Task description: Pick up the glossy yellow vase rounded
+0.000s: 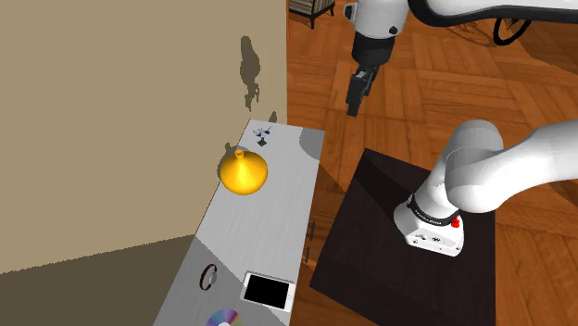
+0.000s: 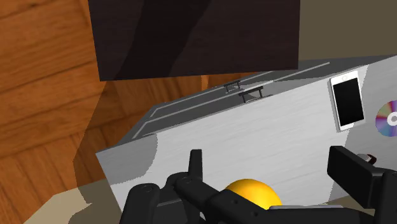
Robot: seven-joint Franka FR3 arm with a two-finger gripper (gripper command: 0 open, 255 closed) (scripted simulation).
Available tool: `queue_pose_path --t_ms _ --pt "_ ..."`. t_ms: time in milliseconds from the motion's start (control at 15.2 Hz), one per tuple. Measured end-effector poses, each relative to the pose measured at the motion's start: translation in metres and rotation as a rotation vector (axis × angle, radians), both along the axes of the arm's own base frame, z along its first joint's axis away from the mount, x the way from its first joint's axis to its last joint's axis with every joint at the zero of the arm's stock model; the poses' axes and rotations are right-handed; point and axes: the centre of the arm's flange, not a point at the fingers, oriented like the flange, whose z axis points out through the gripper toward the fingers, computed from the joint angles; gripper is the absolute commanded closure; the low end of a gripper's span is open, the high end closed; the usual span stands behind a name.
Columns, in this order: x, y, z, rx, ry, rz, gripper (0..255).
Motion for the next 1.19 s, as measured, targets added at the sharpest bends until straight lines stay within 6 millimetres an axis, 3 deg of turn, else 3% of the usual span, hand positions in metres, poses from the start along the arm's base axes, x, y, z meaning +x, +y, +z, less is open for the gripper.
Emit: queue_pose_path --t_ms 198,1188 --pt "0.012 0.000 -0.011 0.004 -0.002 0.003 0" --pt "0.150 0.028 -0.131 0.052 -0.047 0.034 0"
